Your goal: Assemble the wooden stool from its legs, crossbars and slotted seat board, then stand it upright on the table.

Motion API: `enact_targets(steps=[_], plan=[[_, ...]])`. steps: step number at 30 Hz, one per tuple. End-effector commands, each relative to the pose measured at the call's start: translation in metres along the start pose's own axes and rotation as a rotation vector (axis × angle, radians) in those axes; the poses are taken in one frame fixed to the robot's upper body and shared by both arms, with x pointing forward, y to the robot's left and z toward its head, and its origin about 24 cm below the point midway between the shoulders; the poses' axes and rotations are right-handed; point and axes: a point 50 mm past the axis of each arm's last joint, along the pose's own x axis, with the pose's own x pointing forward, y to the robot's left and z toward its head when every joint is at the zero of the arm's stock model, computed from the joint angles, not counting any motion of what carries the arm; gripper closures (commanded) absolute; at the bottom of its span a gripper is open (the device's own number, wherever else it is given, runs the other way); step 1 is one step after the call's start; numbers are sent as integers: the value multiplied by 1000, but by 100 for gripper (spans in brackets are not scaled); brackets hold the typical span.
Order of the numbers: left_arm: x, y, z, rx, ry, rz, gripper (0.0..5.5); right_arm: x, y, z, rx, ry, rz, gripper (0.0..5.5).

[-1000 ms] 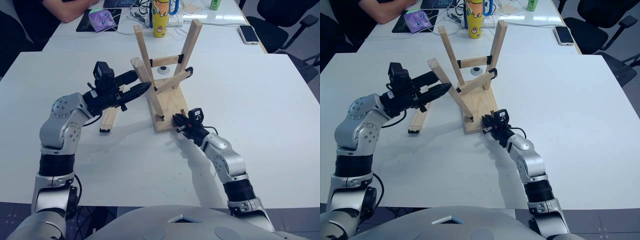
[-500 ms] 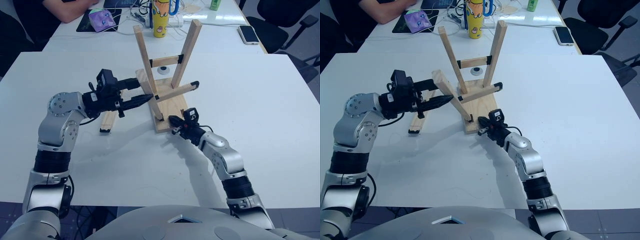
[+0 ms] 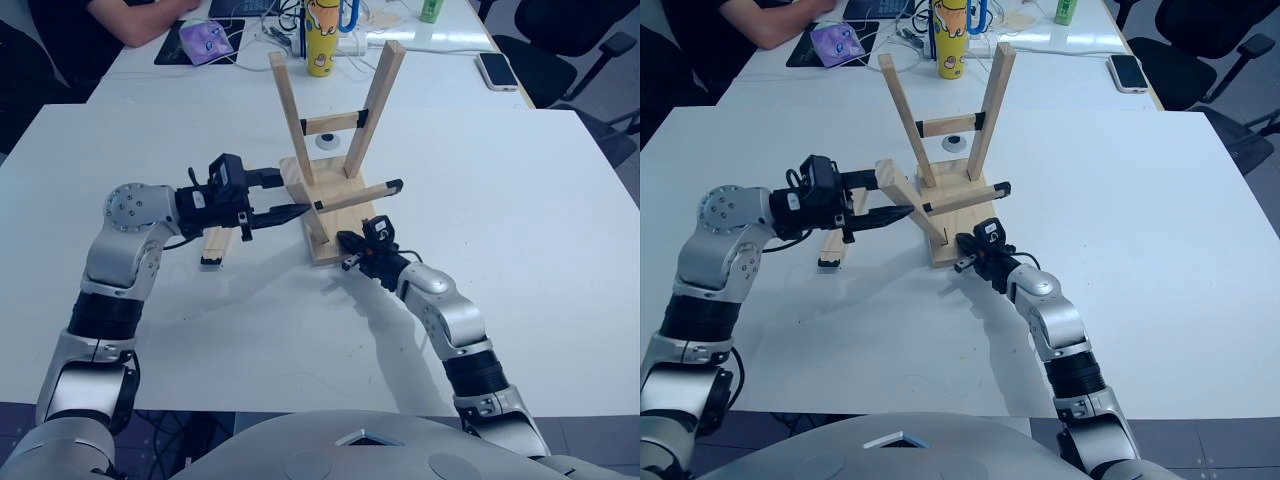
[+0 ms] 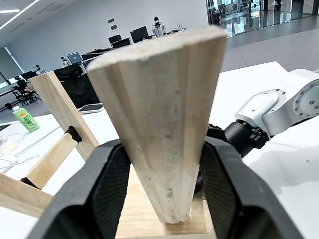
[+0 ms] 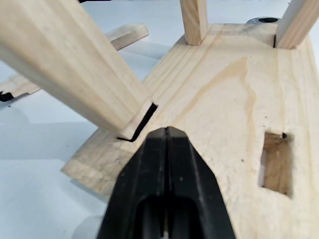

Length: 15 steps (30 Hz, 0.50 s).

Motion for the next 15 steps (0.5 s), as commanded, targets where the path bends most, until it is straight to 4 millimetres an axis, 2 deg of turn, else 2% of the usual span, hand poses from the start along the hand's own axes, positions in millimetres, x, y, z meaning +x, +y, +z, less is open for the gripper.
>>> enact_targets(steps=[1, 4, 7, 11, 13, 15], plan=[[-7, -3, -54, -198, 257, 31, 344, -9, -6, -47, 33, 225, -65, 550], [-15, -14, -76, -127, 429, -48, 344, -10, -5, -47, 35, 222, -63, 550], [-16, -27, -88, -116, 477, -99, 344, -9, -2, -49, 22, 226, -54, 550], [-16, -21, -90, -137, 455, -59, 344, -8, 2, -52, 9, 253, -44, 550], [-15, -13, -83, -131, 405, -14, 294, -8, 1, -53, 3, 262, -53, 550], [-15, -8, -78, -134, 365, 25, 266, -7, 0, -53, -2, 264, -65, 550]])
